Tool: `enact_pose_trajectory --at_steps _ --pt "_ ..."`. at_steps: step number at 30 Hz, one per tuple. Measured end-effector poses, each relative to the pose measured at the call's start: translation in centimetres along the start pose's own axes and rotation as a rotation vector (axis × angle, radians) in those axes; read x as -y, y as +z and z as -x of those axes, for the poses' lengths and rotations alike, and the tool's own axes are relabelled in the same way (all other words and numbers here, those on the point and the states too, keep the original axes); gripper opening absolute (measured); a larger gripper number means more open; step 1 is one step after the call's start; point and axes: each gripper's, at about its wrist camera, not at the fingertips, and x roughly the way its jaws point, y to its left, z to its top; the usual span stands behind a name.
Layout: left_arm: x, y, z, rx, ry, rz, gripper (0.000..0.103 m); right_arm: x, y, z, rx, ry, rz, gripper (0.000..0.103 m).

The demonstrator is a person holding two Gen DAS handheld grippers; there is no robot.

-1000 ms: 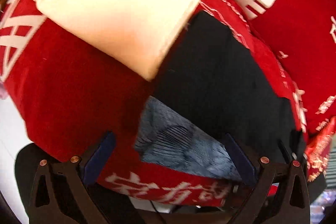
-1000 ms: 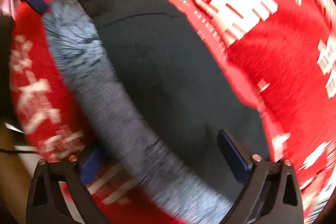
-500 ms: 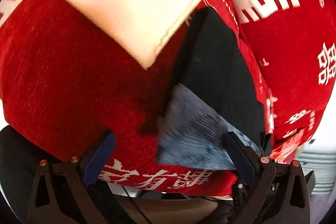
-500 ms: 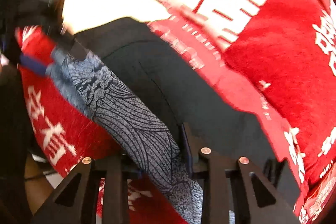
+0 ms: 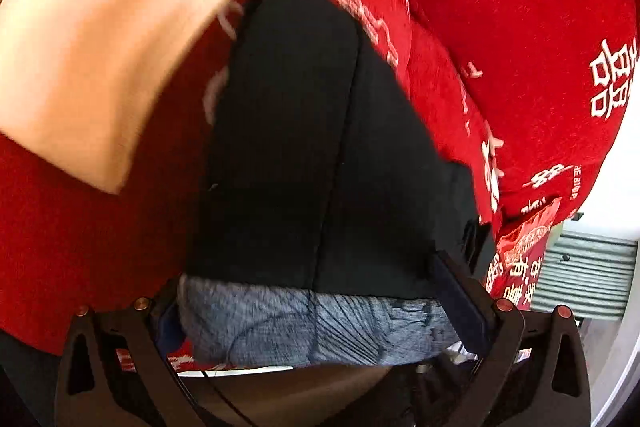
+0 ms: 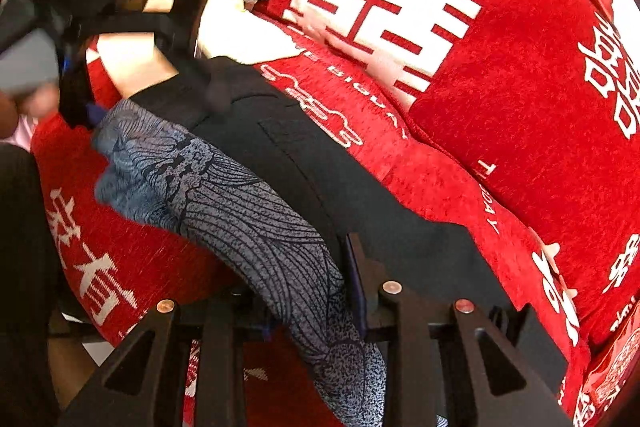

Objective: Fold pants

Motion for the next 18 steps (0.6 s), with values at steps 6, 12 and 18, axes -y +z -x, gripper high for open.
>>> enact_pose_trajectory --at_steps 6,12,18 --pt "-0.1 0.4 0.7 0.031 -0.024 0.007 0.079 0.1 0.0 0.1 0.006 -0.001 0.014 0.032" --pt "1.3 0.4 1.5 0.034 -0.013 -0.057 0.043 -0.3 0.0 0.0 -0.012 0.022 0.019 0.032" --pt "2.6 0.0 2.7 0.082 0.022 -0.108 0.04 1.3 -0.3 1.2 -0.022 0.093 -0.057 0.039"
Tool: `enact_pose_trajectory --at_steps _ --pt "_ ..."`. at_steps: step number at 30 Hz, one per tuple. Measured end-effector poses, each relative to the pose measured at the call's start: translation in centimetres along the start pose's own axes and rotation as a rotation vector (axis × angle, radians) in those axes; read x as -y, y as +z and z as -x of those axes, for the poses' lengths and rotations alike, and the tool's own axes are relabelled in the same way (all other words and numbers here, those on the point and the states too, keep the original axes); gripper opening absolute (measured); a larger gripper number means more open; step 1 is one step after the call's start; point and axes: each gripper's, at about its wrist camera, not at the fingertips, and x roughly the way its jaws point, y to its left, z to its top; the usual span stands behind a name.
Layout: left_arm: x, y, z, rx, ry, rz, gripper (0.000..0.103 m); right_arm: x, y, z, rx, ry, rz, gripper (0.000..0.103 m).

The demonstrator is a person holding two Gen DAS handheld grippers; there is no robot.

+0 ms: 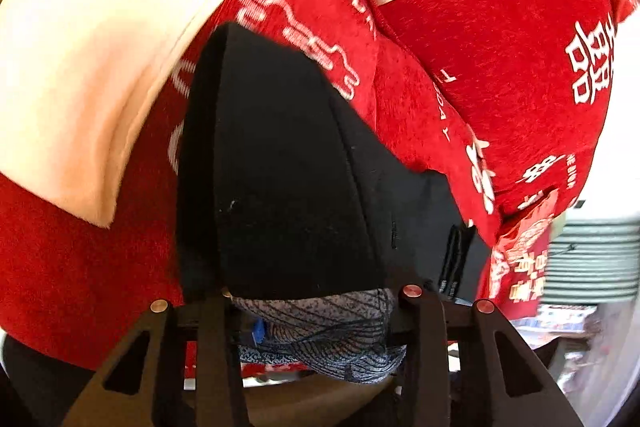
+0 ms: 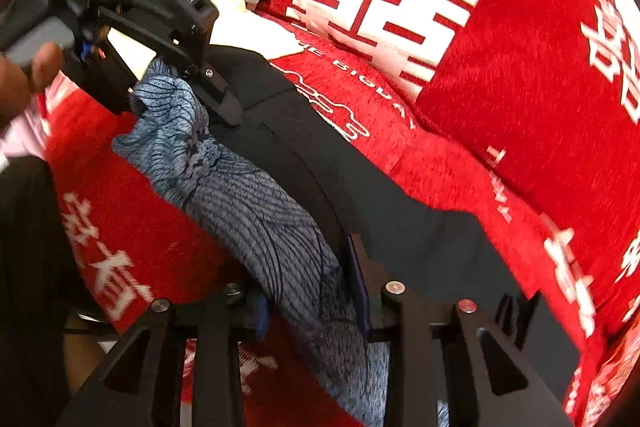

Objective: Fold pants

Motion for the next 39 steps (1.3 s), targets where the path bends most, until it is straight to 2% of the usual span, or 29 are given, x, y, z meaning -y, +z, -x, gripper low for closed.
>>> enact_pose_trajectory --at_steps 2,4,5,8,11,13,15,17,19,20,21,22,24,27,29,34,39 --pt "0.6 -0.2 0.1 0.012 0.028 -0.028 0.04 1.4 -0.4 1.1 0.01 0.063 -0.06 0.042" --pt "1.1 -0.3 0.2 0.023 0.051 -0.036 0.039 3.5 -1.2 2.1 0.017 0.175 -0.14 0.043" --pt "1.4 -0.4 0.3 0.03 0.06 -0.046 0.038 4.4 -1.6 2.5 0.023 0.213 -0.175 0.046" --pt "2.8 -0.8 0.9 0.051 0.092 -0.085 0.037 7.5 -3.0 3.8 0.059 0.23 -0.269 0.057" --pt "5.0 -1.1 1.1 0.077 0.121 -0.119 0.036 10.7 -4.4 4.1 0.067 0.164 -0.357 0.06" --pt "7.2 -1.5 1.5 0.104 0.138 -0.165 0.036 12.2 -5.0 3.0 0.018 0.066 -0.387 0.06" --pt "9.8 -1.9 1.7 0.128 0.162 -0.223 0.036 13.1 -5.3 1.4 -0.023 0.039 -0.415 0.06" --pt "12.5 -2.7 1.8 0.151 0.196 -0.276 0.036 13.3 -5.5 -1.1 -0.089 0.009 -0.413 0.06" --pt "15.0 -3.4 2.0 0.165 0.214 -0.329 0.036 13.0 -6.1 -4.4 -0.219 -0.001 -0.396 0.062" --pt "15.8 -3.7 2.0 0.169 0.217 -0.346 0.036 13.0 -6.2 -4.3 -0.185 -0.002 -0.394 0.069" --pt "16.9 -4.1 2.0 0.171 0.222 -0.367 0.036 13.1 -6.1 -4.1 -0.172 0.023 -0.389 0.071" --pt "17.9 -4.5 1.9 0.172 0.228 -0.388 0.036 13.4 -6.2 -4.0 -0.191 0.049 -0.392 0.071" --pt "20.5 -5.7 1.1 0.166 0.245 -0.45 0.036 14.7 -6.7 -2.5 -0.154 0.059 -0.432 0.071" --pt "24.4 -7.4 -0.6 0.145 0.262 -0.544 0.036 18.7 -8.5 1.5 -0.05 0.036 -0.558 0.071" --pt "27.6 -8.6 -2.4 0.122 0.269 -0.614 0.036 21.3 -10.0 3.6 -0.018 -0.015 -0.607 0.071" --pt "35.9 -11.9 -7.9 0.057 0.295 -0.784 0.036 27.5 -15.5 5.7 -0.081 -0.188 -0.662 0.073" --pt "42.1 -15.0 -16.0 -0.055 0.334 -0.885 0.036 30.6 -20.8 6.3 -0.105 -0.216 -0.794 0.073"
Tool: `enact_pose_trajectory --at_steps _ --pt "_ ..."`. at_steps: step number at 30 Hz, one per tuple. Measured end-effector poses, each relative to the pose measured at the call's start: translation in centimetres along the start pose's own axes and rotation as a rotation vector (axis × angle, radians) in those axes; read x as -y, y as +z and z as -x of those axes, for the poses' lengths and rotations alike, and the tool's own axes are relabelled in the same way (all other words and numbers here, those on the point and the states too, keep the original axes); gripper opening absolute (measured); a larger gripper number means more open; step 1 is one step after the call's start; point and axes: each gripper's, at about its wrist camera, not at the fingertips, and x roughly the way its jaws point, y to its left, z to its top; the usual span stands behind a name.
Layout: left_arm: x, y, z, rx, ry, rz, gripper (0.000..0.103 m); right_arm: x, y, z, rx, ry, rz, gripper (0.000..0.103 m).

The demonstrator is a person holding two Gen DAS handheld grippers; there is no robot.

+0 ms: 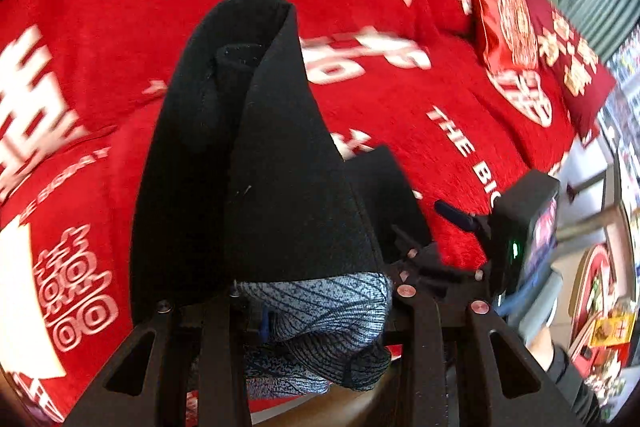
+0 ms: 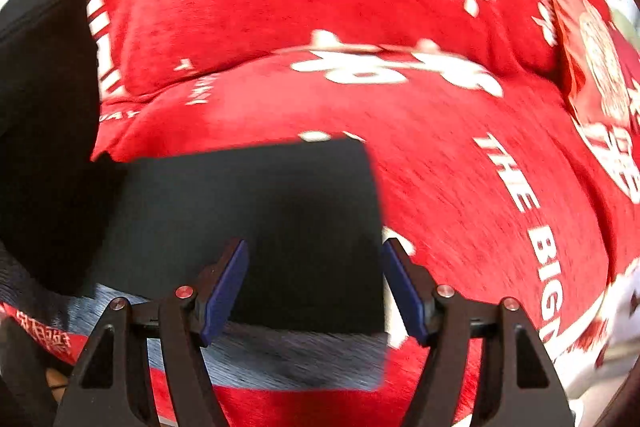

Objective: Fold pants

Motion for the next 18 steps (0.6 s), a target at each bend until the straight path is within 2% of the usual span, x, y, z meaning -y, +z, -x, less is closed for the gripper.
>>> enact_pose_trajectory --at_steps 4,6,8,10,11,14,15,16,17,18 --pt "4.2 0.7 -6.5 -0.091 0.063 -0.068 0.037 2.8 -1.6 -0.5 -0.016 0.021 -0.052 0.073" --pt "5.3 0.2 -9.9 -0.164 0.101 -0.081 0.044 3.6 -2.3 -0.5 -0.018 0.047 -0.065 0.074" --pt "5.5 -0.3 -11.5 -0.192 0.104 -0.086 0.05 4.1 -2.9 -0.2 -0.015 0.066 -0.069 0.077" --pt "5.7 -0.2 -10.7 -0.188 0.093 -0.082 0.055 4.7 -3.3 0.0 -0.01 0.067 -0.071 0.078" --pt "5.5 0.1 -9.7 -0.19 0.063 -0.066 0.063 5.0 -3.4 0.1 -0.005 0.065 -0.075 0.079" --pt "5.3 1.2 -5.1 -0.133 -0.075 -0.007 0.066 6.1 -3.9 0.7 0.01 0.054 -0.116 0.079" --pt "5.2 1.4 -3.1 -0.107 -0.131 0.006 0.07 6.7 -3.9 1.3 0.035 0.026 -0.151 0.079" --pt "5.3 1.7 -1.8 -0.081 -0.162 0.006 0.079 7.2 -3.9 1.8 0.057 0.006 -0.179 0.079" --pt "4.8 1.6 0.2 -0.037 -0.17 0.009 0.102 7.9 -3.9 2.5 0.086 -0.005 -0.218 0.079" --pt "4.2 1.5 1.4 0.014 -0.148 0.026 0.103 8.7 -3.9 3.2 0.118 0.002 -0.266 0.079"
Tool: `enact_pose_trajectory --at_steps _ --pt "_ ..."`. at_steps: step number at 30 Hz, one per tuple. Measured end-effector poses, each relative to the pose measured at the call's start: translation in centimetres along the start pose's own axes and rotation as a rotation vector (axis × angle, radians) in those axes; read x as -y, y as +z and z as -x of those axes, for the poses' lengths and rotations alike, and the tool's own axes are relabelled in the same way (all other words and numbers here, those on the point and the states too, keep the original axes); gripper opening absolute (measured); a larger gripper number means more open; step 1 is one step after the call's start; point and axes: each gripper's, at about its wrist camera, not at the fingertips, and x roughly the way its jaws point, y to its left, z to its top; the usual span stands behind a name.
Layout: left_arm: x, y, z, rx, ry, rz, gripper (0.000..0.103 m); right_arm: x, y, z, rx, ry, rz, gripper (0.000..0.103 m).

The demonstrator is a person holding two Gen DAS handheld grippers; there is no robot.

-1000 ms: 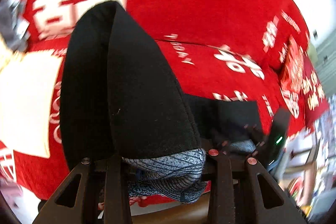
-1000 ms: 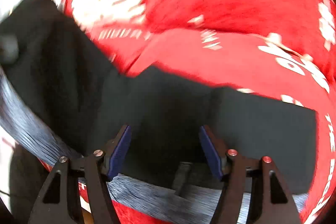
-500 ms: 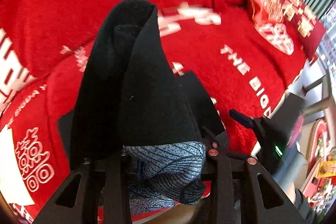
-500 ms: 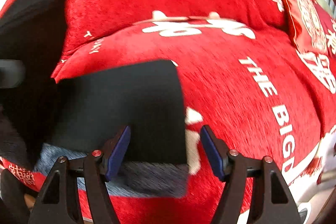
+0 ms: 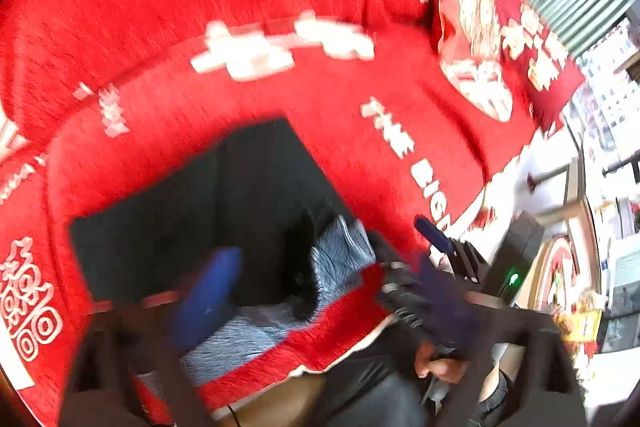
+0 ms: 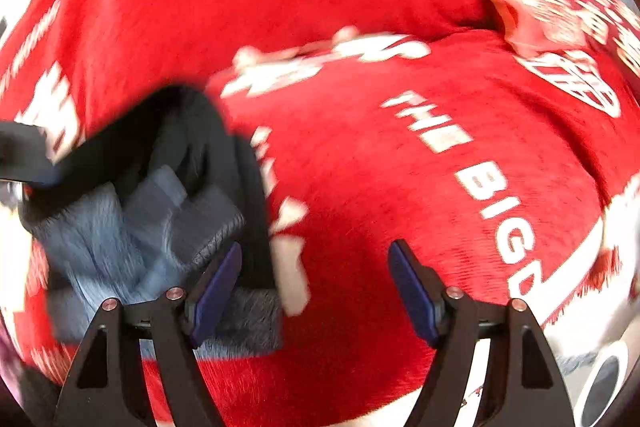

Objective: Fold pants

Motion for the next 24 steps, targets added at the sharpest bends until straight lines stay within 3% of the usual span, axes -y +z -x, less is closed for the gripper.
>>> enact_pose_trajectory --at_steps 2,3,7,11,13,15,20,24 --pt "-1.7 -0.8 1.9 0.089 0.063 0.041 0.103 1.2 0.6 1.2 0.041 0.056 -0.08 0.079" --pt "-2.9 -1.3 2.0 0.092 0.096 0.057 0.103 1.5 0.8 1.7 0.055 0.088 -0.103 0.079" --pt "-9.6 -4.2 -1.1 -0.013 0.222 0.225 0.103 0.1 1.1 2.7 0.072 0.195 -0.073 0.08" --pt "-14.3 -8.0 -4.1 -0.089 0.278 0.364 0.103 -4.7 0.4 2.5 0.05 0.215 0.112 0.082" --pt "-15.4 -9.4 -4.9 -0.108 0.285 0.404 0.103 -6.6 0.0 1.3 0.018 0.211 0.191 0.082" --pt "-15.9 -10.2 -5.5 -0.116 0.246 0.434 0.103 -7.3 0.0 0.5 -0.007 0.238 0.213 0.084" --pt "-15.1 -10.3 -5.2 -0.101 0.245 0.413 0.103 -5.3 1.1 1.8 0.021 0.388 0.1 0.084" --pt "-15.1 -9.9 -5.7 -0.098 0.244 0.403 0.103 -5.1 1.6 1.8 0.027 0.37 0.11 0.086"
